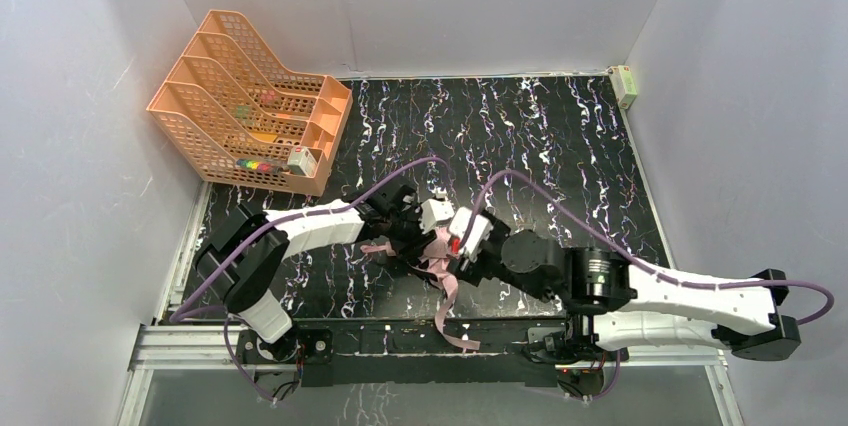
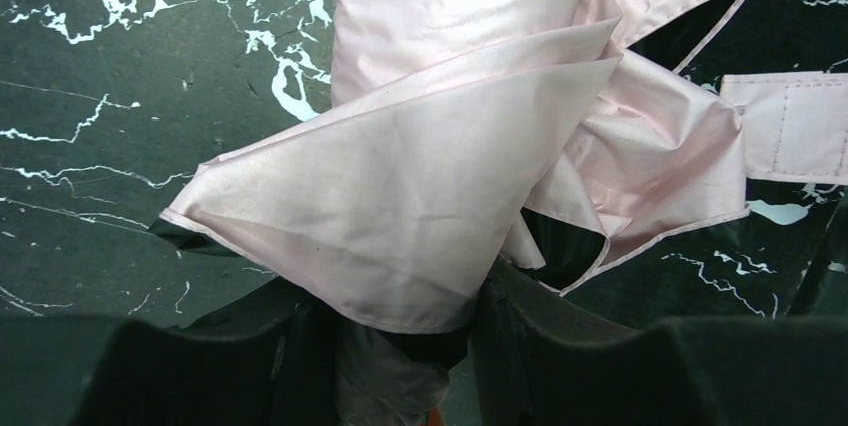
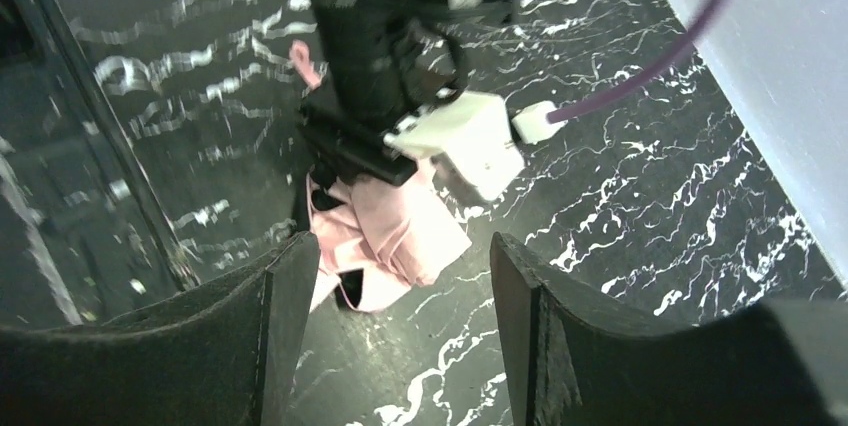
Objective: Put away the umbrella
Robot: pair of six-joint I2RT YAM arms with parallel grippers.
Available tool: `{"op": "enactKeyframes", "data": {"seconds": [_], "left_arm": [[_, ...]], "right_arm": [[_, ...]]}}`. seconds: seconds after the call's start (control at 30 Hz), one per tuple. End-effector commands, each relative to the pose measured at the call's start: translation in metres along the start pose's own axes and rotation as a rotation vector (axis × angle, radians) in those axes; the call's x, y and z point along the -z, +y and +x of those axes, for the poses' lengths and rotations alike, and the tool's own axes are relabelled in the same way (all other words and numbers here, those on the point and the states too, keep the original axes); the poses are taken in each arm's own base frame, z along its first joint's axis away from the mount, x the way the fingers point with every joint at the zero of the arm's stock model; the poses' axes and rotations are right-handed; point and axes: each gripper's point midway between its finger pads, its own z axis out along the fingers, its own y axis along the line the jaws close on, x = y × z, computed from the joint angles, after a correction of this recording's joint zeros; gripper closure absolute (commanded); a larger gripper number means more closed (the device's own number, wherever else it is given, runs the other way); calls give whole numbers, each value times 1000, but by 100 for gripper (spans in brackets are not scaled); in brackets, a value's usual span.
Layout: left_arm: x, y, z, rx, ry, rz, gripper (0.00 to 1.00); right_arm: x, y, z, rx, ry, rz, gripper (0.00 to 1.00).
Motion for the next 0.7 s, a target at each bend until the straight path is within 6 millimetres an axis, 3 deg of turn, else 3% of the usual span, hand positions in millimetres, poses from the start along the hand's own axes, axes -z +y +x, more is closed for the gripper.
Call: {"op": "enactKeyframes", "data": {"seconds": [0.0,0.13,0.23,0.4,0.53,0.67], "left_arm": [[4,17,23,-24,71,-99,100],[4,19,26,-28,71,-115,100],[4,20,28,-39,78,-127,100],[5,20,26,-91,73,-156,100],[7,21,27,-136,72,-178,100],[7,27,27,-202,62,-229,100]], "right_arm": [[23,-27,-36,-238,-30,105,26],[30,-52,-40,-335,-25,218,24],[23,-72,-34,-382,21,259,24],[-20,-110,15,-538,204,152,21],[-45,-143,47,-653,222,124,18],[-75,-141,70,-709,210,23,16]]}}
